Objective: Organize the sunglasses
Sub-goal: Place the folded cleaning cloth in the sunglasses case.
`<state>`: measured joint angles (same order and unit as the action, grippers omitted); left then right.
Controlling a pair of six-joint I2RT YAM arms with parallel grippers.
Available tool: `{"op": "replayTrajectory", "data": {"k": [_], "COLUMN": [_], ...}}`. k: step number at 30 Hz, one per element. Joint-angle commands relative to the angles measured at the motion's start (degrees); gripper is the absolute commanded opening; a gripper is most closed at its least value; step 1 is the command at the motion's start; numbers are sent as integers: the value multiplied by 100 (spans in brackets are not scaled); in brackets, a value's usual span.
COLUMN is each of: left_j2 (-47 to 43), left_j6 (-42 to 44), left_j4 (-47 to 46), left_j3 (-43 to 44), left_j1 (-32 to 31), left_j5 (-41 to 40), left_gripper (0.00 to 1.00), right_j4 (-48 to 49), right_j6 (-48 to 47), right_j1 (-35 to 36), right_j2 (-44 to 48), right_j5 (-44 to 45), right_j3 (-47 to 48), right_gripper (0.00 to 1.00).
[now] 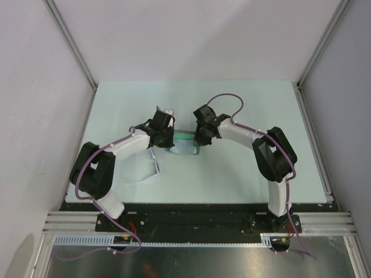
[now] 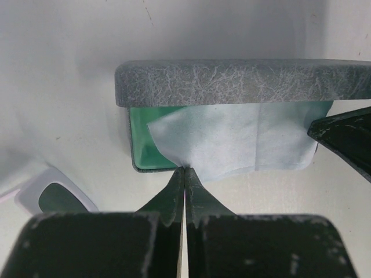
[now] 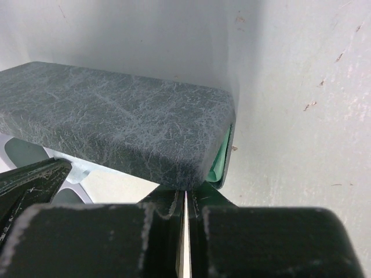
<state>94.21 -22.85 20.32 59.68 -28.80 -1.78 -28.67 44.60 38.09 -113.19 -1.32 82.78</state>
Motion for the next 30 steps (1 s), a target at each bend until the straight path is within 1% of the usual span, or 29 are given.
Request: {"op": "replayTrajectory", "data": {"k": [1,5,23,30], "left_j2": [44,88,264,124], "left_j6": [79,70,-105,-88], "left_j4": [-28,-19,-19,-28], "left_j3": [114,184,325,369], "left_j1": [85,76,76,76], "left_j5": [-103,-129,-270,-323], "left_gripper": [1,0,0,0], "right_j4": [-16,133,195,142], "right_j6": [75,66,163,154], "right_j1": [41,50,111,146], "right_j2": [42,25,-72,-11], "right_j5": [360,343,405,457], "right_j3": [230,212,221,221], "right_gripper": [0,0,0,0]}}
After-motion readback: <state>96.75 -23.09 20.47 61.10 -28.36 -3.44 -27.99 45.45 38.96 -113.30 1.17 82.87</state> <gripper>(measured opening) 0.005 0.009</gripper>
